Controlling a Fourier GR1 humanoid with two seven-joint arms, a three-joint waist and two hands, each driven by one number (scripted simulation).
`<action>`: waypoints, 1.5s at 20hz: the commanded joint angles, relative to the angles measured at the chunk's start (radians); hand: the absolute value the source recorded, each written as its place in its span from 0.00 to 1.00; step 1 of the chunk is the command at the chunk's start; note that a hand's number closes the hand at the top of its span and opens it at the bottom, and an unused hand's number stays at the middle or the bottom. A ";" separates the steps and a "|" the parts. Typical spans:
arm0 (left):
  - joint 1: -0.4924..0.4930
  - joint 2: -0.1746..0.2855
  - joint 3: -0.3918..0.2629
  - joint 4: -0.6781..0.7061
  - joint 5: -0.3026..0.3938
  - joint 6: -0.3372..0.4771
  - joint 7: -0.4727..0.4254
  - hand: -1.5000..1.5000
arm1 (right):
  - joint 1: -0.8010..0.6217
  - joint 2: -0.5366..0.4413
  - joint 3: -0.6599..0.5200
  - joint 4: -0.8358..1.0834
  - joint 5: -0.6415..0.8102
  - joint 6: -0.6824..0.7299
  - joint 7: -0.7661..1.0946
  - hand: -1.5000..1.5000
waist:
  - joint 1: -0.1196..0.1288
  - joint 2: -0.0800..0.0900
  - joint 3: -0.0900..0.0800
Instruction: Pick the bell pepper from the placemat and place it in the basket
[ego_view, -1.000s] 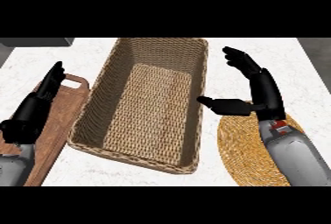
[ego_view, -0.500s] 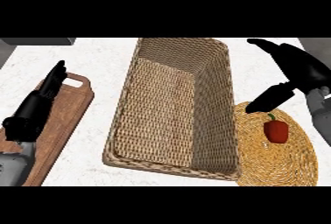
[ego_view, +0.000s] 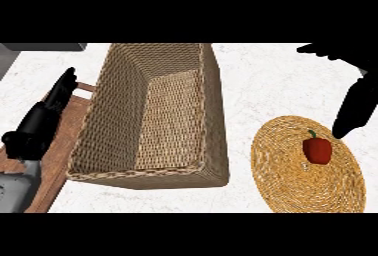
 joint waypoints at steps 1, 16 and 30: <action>-0.015 -0.001 0.024 0.001 0.004 -0.012 0.021 0.50 | -0.057 -0.010 -0.022 0.065 -0.066 0.150 0.112 0.00 | 0.001 0.002 0.002; 0.046 -0.033 0.067 -0.017 -0.033 -0.073 -0.019 0.50 | 0.127 0.120 0.012 0.125 0.196 0.175 -0.025 0.00 | 0.003 0.002 0.003; 0.011 -0.096 0.103 -0.089 -0.102 -0.087 0.070 0.50 | 0.294 0.175 -0.065 0.159 0.511 0.138 -0.253 0.00 | -0.001 0.002 0.003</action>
